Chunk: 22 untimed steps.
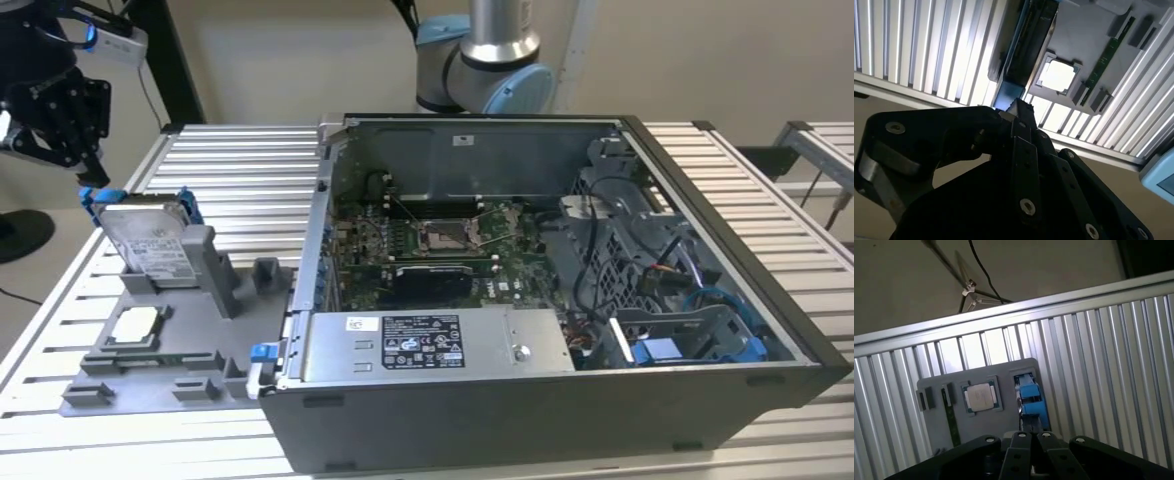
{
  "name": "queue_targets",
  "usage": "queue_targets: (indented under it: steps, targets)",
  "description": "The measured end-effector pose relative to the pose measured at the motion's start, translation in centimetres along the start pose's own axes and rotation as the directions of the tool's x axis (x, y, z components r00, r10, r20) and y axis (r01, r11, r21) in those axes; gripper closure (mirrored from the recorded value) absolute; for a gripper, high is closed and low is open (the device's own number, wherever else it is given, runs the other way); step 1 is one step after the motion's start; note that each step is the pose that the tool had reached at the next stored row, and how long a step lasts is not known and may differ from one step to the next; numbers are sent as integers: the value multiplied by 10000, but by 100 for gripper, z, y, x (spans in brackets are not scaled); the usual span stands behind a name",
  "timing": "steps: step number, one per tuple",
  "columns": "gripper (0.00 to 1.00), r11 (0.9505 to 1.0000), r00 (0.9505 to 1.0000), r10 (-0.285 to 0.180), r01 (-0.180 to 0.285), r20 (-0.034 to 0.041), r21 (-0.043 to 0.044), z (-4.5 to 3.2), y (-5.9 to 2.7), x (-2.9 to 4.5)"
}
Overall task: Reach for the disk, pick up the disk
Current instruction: 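Pick up the disk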
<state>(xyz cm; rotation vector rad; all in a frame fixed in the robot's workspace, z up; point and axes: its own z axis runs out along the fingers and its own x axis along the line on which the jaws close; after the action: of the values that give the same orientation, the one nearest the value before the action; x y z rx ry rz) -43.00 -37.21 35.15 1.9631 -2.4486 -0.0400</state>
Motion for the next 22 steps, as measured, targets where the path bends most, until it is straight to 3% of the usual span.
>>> queue_targets:
  steps: [2, 3, 13, 22]
  targets:
    - [100, 10000, 10000, -1, 1, 5, -3, -1, 0, 0]
    - [0, 10000, 10000, -1, 1, 8, -3, -1, 0, 0]
    - [0, 10000, 10000, -1, 1, 33, -7, 4, -2, 0]
    - [0, 10000, 10000, -14, 14, 17, -4, 161, -81, -62]
